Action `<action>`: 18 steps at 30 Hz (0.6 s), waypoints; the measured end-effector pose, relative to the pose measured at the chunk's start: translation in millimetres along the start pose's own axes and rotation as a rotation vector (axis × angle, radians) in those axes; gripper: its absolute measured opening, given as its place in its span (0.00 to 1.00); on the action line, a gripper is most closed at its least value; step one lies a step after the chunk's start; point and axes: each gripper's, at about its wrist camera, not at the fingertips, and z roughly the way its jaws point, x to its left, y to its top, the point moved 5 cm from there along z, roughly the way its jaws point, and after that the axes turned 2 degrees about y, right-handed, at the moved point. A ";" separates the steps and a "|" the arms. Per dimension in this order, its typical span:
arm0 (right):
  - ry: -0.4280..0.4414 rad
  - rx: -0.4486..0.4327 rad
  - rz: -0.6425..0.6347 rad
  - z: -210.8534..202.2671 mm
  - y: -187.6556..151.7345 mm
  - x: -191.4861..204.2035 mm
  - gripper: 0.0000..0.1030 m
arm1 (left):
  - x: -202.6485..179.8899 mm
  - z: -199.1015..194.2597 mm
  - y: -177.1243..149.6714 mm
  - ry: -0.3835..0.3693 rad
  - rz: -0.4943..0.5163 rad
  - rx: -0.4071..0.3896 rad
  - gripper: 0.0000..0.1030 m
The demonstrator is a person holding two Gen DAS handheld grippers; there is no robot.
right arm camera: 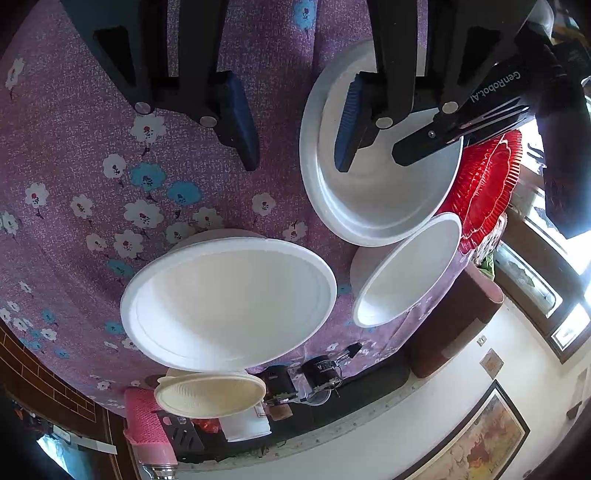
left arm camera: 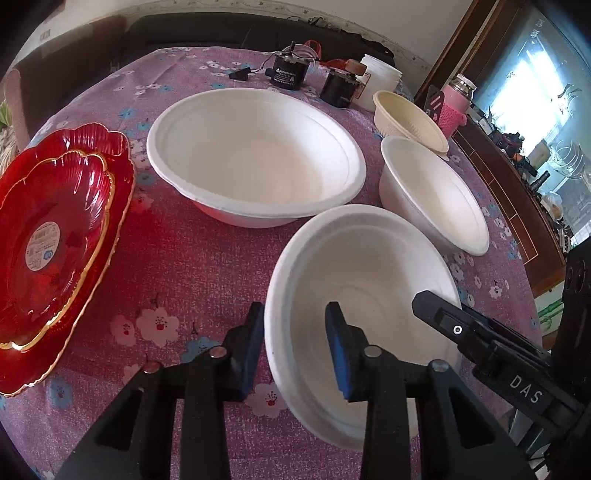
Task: Organize plates and bowls
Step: 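Grasp the rim of a white bowl with both grippers, then lift the white bowl and carry it over the stacked red plates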
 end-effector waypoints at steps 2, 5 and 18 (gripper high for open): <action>0.003 0.007 0.003 1.9 -0.9 0.6 0.28 | -2.4 0.2 0.3 -0.008 0.005 0.000 0.22; 0.013 0.014 0.005 2.5 -1.7 2.9 0.15 | -7.3 -3.0 0.2 -0.023 0.015 -0.010 0.18; 0.005 -0.065 -0.091 -35.7 2.2 39.5 0.13 | -2.3 -58.5 1.5 -0.019 0.012 -0.122 0.19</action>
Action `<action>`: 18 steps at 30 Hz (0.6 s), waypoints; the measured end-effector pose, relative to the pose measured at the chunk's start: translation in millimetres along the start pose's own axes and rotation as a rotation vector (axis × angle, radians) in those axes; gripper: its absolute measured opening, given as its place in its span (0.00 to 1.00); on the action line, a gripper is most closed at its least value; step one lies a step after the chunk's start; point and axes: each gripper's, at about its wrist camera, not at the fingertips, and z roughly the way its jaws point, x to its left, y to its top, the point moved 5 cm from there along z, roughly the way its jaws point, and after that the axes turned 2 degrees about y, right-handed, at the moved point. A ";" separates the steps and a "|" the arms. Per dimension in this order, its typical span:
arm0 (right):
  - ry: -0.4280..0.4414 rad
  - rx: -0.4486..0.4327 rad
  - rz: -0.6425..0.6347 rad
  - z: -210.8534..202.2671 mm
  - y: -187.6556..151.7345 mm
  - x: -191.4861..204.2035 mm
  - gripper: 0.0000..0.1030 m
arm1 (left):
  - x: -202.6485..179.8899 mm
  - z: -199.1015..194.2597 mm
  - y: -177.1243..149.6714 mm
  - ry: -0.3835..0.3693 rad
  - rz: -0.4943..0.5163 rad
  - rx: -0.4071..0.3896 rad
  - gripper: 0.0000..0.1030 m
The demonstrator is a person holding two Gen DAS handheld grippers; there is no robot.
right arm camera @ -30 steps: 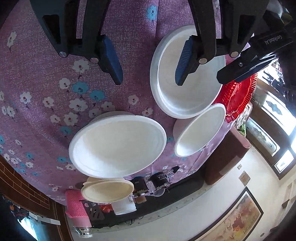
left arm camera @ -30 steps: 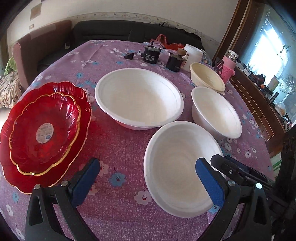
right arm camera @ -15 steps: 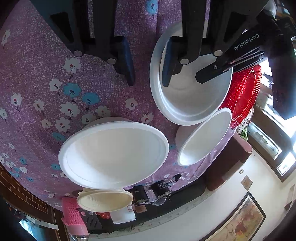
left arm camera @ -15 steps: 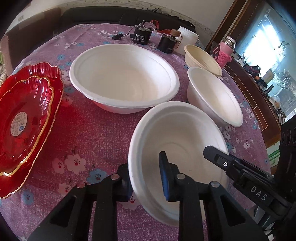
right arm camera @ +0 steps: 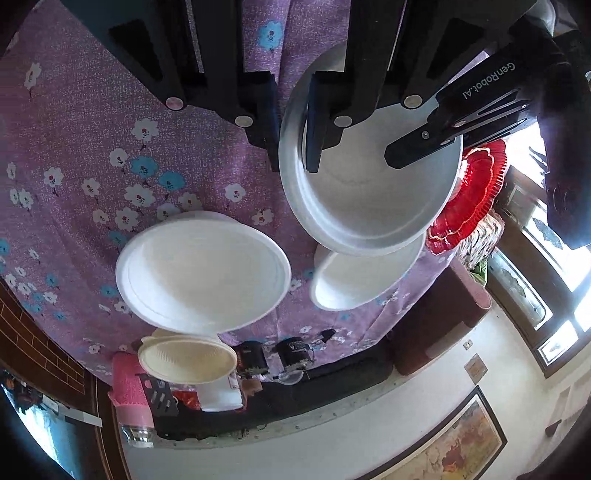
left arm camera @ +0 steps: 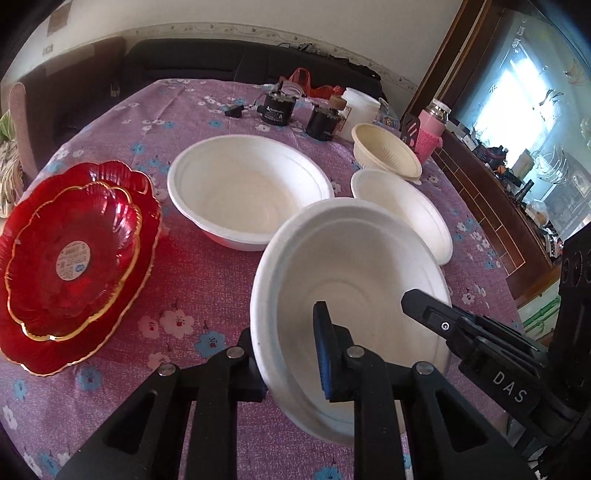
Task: Organize plates and bowls
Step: 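Lift the white bowl and carry it over the stacked red plates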
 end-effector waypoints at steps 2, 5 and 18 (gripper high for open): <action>0.020 -0.017 -0.018 -7.0 5.6 12.4 0.13 | 7.9 -15.3 4.0 0.009 -0.010 -0.030 0.19; 0.059 -0.025 -0.057 -11.3 15.7 37.3 0.13 | 25.9 -39.5 12.8 0.040 -0.033 -0.084 0.19; 0.151 0.062 -0.232 61.0 44.1 166.0 0.13 | 155.2 -66.9 42.9 0.179 -0.217 -0.158 0.19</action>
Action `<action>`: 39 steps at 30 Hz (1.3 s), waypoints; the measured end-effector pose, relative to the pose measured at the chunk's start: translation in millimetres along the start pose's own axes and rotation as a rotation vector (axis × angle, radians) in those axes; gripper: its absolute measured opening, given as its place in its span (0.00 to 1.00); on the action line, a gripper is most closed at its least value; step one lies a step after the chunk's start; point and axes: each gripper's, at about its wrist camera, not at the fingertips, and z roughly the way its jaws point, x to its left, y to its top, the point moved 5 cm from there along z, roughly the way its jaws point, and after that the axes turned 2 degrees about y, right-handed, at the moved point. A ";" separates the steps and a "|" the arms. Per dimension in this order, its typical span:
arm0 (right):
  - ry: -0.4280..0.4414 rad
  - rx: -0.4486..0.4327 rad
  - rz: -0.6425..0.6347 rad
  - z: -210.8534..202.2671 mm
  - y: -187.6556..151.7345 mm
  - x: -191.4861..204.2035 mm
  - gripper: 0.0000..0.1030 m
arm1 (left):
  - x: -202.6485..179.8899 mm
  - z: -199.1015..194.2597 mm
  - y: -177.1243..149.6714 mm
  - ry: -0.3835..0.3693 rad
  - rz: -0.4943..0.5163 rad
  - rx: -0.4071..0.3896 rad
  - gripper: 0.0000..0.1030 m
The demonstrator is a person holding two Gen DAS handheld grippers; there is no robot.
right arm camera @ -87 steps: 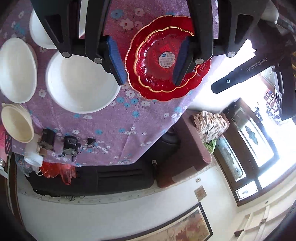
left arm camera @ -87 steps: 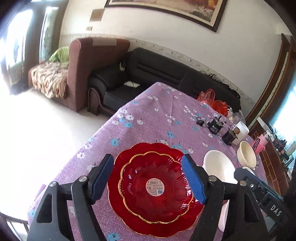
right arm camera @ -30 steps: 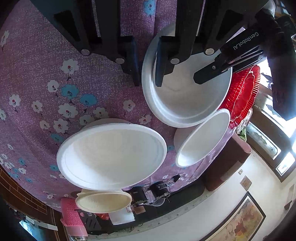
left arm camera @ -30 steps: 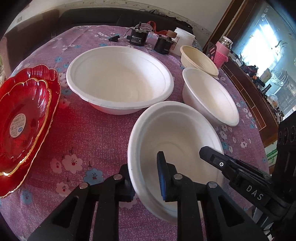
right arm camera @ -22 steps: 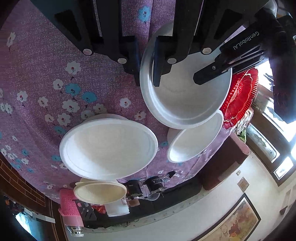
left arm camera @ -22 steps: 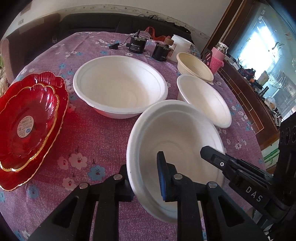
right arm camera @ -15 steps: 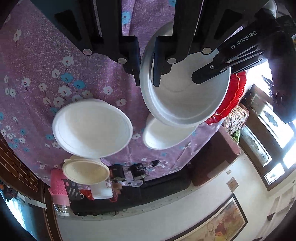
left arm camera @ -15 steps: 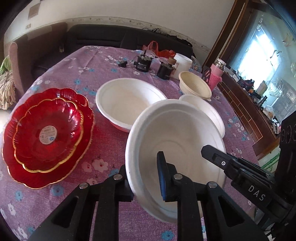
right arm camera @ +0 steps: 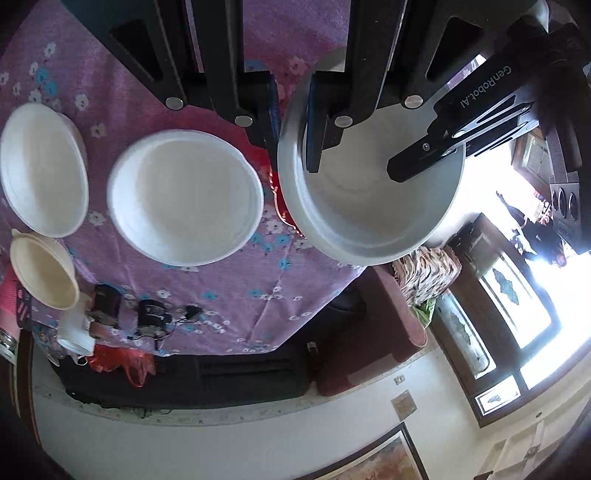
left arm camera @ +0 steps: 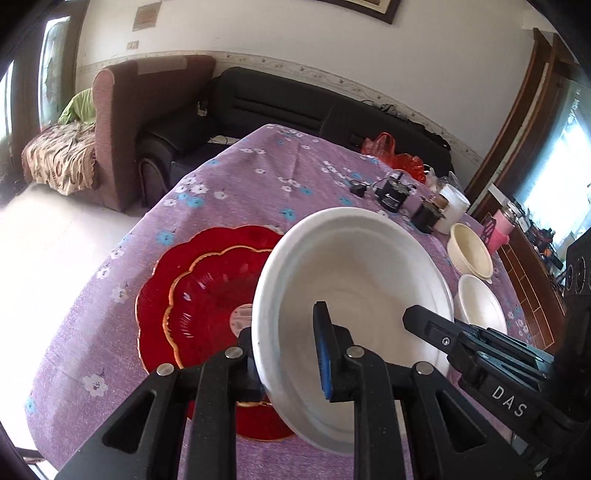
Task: Organize plates and bowls
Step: 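Lift the white bowl and carry it over the stacked red plates, then lower the white bowl onto the red plates and open both grippers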
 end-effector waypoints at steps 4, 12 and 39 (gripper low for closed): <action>-0.013 0.052 -0.021 40.1 7.8 16.2 0.14 | 33.6 28.3 7.2 0.010 -0.060 0.054 0.19; -0.032 0.132 -0.030 90.2 4.3 18.0 0.14 | 64.4 63.3 0.9 0.027 -0.127 0.121 0.19; -0.033 0.100 0.018 104.8 2.4 5.8 0.28 | 73.3 3.7 8.8 0.057 -0.161 -0.043 0.75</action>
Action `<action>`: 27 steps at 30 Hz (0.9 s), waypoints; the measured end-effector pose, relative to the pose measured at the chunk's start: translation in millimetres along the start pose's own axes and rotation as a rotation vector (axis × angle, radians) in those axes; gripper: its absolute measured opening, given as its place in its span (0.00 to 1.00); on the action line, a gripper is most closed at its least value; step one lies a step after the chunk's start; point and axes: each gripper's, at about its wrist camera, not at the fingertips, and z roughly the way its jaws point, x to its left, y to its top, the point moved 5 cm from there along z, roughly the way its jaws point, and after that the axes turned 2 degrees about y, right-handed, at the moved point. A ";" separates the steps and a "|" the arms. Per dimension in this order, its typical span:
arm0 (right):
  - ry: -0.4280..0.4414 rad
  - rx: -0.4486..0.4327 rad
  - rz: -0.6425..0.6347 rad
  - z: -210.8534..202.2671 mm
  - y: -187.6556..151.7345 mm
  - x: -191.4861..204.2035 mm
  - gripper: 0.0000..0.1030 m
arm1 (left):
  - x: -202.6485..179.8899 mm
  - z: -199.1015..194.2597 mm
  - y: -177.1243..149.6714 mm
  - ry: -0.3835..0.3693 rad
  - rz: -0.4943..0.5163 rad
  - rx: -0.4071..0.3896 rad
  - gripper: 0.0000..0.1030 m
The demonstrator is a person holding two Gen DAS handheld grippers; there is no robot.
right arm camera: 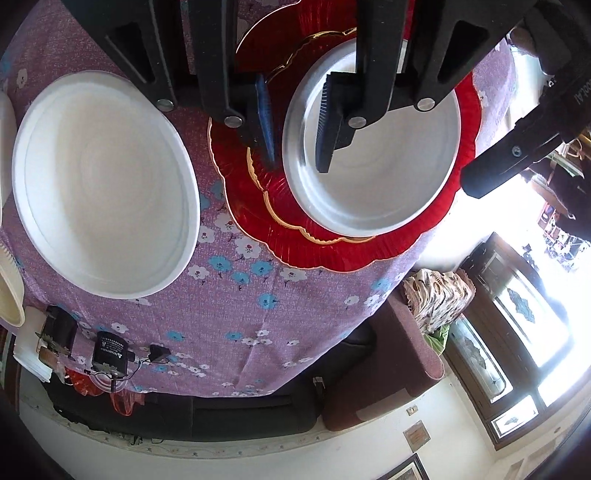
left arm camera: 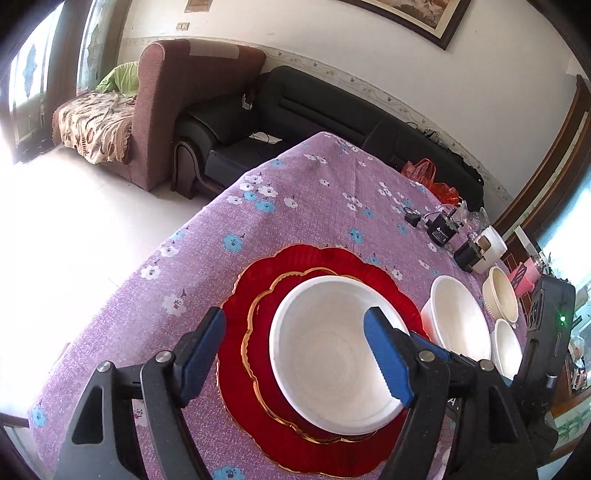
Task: Organize plates and bowls
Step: 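Lower the white bowl onto the red plates and open both grippers, then move both open grippers toward the next white bowl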
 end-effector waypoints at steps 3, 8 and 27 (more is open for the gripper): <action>-0.002 -0.047 0.001 -13.3 3.1 0.1 0.34 | -0.3 -15.8 1.4 0.003 -0.007 -0.038 0.77; 0.012 -0.120 0.012 -46.9 4.9 -1.9 0.40 | -11.7 -37.2 1.0 0.007 0.013 -0.086 0.78; -0.120 -0.201 0.212 -146.9 -66.7 -143.2 0.53 | -105.9 -37.1 -23.9 -0.115 0.203 0.002 0.81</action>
